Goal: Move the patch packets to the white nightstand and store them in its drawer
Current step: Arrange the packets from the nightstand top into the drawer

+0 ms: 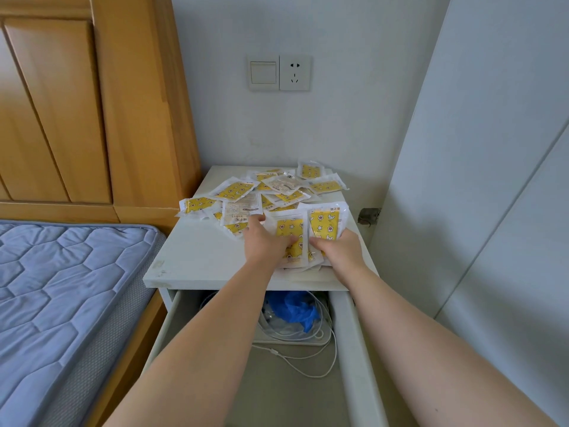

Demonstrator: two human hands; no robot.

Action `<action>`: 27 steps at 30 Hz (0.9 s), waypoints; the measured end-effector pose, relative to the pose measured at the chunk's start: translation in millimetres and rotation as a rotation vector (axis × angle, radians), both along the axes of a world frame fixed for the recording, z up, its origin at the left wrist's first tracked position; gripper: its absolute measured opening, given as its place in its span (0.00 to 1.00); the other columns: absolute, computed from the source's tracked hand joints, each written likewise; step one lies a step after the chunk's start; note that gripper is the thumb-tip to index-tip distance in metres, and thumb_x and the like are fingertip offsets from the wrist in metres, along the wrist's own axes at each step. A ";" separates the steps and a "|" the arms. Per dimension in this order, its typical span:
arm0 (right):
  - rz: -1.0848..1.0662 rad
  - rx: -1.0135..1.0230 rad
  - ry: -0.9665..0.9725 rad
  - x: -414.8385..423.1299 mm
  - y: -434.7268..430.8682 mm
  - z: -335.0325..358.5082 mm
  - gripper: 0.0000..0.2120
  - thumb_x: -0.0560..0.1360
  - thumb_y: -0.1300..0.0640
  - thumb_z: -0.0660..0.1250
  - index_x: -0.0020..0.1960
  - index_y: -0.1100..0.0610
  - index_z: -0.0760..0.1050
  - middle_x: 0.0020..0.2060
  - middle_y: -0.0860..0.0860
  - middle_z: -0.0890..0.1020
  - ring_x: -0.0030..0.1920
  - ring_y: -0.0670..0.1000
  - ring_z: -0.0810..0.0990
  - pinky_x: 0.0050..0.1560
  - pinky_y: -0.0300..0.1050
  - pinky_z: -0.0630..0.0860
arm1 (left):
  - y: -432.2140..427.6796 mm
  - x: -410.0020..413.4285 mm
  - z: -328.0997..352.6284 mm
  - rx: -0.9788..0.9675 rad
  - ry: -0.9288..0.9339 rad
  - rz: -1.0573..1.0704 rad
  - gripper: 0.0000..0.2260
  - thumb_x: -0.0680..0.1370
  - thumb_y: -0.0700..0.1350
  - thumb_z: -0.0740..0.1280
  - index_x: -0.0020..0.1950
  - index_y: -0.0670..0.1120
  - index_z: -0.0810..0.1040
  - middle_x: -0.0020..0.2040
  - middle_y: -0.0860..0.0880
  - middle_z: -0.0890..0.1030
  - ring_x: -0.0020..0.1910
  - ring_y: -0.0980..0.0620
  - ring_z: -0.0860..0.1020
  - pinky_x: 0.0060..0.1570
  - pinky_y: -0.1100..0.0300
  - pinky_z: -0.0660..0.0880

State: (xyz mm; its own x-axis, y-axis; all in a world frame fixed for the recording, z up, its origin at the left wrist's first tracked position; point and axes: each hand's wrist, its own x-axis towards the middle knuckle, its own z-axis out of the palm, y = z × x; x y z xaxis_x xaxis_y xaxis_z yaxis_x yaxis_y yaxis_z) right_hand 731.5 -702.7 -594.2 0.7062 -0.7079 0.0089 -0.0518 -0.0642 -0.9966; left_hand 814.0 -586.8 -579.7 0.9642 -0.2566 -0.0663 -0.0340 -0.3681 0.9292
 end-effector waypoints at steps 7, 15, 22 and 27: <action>-0.016 0.291 -0.019 -19.4 7.6 5.2 0.09 0.68 0.65 0.75 0.44 0.55 0.80 0.45 0.55 0.84 0.50 0.57 0.83 0.54 0.56 0.79 | 17.0 -19.7 7.1 -0.144 0.154 0.022 0.37 0.72 0.37 0.74 0.76 0.48 0.58 0.67 0.44 0.72 0.59 0.46 0.74 0.46 0.59 0.70; -0.006 0.544 -0.109 -84.1 25.9 4.3 0.08 0.70 0.70 0.70 0.46 0.60 0.79 0.45 0.57 0.84 0.49 0.60 0.82 0.58 0.62 0.76 | 36.7 -74.3 25.5 -0.072 0.210 -0.078 0.37 0.68 0.40 0.78 0.73 0.45 0.66 0.68 0.46 0.73 0.64 0.44 0.74 0.63 0.48 0.72; -0.154 0.615 -0.076 -135.4 61.7 9.3 0.08 0.69 0.73 0.68 0.45 0.62 0.78 0.44 0.58 0.83 0.43 0.58 0.82 0.54 0.58 0.78 | 60.6 -128.0 24.1 -0.026 0.294 -0.145 0.16 0.68 0.42 0.78 0.52 0.41 0.77 0.51 0.44 0.81 0.51 0.44 0.80 0.55 0.49 0.77; -0.179 0.625 -0.058 -152.5 95.4 10.0 0.11 0.68 0.70 0.69 0.49 0.61 0.79 0.42 0.56 0.83 0.44 0.58 0.82 0.49 0.55 0.80 | 85.6 -154.9 9.0 0.007 0.184 -0.149 0.11 0.73 0.44 0.73 0.38 0.48 0.72 0.45 0.44 0.79 0.47 0.44 0.79 0.54 0.48 0.77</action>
